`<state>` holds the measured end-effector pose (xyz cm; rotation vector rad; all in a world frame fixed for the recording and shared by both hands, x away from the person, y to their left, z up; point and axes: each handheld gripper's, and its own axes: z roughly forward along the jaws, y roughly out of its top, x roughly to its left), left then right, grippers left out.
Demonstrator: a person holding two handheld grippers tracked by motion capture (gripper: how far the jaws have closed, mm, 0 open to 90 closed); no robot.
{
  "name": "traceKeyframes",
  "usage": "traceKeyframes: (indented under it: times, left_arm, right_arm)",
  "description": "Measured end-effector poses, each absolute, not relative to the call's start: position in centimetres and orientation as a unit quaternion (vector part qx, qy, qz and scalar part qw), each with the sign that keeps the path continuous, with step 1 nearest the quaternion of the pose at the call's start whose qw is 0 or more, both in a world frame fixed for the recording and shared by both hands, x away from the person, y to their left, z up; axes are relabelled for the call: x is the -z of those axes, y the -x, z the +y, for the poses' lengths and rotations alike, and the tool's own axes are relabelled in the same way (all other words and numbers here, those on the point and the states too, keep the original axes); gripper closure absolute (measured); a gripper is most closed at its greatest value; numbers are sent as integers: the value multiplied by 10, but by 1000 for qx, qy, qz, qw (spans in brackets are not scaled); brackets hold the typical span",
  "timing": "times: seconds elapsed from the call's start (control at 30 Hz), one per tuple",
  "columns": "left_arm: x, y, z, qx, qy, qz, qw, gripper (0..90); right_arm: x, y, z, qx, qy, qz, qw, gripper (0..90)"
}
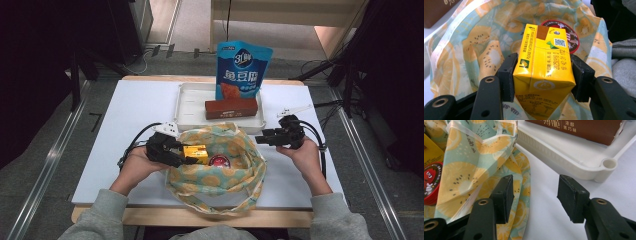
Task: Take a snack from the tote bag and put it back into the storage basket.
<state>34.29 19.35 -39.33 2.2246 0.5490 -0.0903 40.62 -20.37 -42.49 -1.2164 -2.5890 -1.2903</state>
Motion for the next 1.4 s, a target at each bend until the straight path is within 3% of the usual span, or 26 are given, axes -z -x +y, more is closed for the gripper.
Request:
traceKeyframes:
  times: [0.77,1.4]
  left_arm:
    - [364,-345,194,40,-861,231,451,488]
    - [319,-348,201,8,-858,229,460,492]
  right_arm:
    - [425,-407,-204,413,389,-824,5,479]
    - [424,-406,-202,417,387,-822,8,477]
